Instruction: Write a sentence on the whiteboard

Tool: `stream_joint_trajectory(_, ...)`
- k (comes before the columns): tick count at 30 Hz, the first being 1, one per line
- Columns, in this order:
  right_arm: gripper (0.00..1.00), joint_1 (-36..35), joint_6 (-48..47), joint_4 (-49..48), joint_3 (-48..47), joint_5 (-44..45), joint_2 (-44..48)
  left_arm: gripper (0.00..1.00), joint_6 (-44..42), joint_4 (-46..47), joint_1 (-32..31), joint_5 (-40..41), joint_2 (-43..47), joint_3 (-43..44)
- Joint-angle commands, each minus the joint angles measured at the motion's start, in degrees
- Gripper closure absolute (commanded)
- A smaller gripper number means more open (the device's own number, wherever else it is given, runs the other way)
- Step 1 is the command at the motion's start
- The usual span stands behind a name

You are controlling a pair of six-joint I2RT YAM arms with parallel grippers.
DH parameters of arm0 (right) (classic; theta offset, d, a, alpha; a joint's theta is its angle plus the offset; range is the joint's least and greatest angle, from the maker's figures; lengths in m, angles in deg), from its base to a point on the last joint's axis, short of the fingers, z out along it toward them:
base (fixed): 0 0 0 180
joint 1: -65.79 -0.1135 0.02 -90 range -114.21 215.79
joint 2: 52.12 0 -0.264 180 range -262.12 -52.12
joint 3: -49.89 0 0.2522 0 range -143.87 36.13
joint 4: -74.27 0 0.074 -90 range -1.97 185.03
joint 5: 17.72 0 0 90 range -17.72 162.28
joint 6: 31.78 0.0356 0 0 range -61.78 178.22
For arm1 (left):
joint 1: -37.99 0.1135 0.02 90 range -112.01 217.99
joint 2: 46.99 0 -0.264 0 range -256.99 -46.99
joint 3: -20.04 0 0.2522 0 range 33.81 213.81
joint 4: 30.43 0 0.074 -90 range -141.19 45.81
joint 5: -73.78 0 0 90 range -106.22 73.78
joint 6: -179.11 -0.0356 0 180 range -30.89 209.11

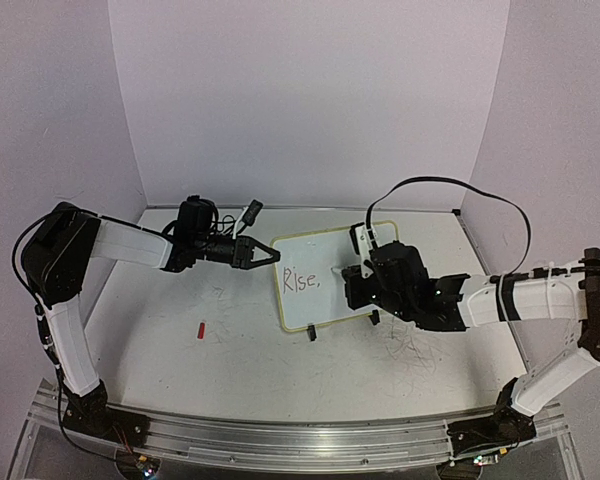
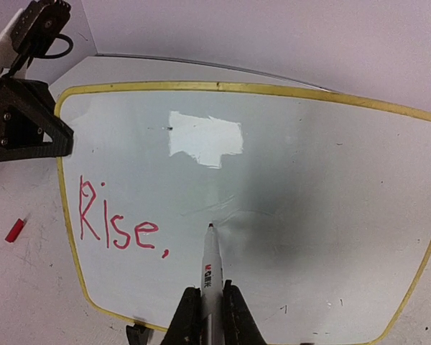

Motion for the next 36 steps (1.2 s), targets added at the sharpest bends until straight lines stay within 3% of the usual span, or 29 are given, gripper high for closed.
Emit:
stream_joint_trajectory(1, 1.0, -0.1, 0.9, -1.0, -2.3, 2.2, -0.8, 1.0, -0.7, -3.8, -0.3, 2.9, 0.9, 1.4)
stream_joint_trajectory(36, 1.0, -1.7, 1.8, 0.5, -2.6, 1.2, -3.1, 1.0, -0.8, -4.1, -0.3, 2.6, 1.6, 1.5)
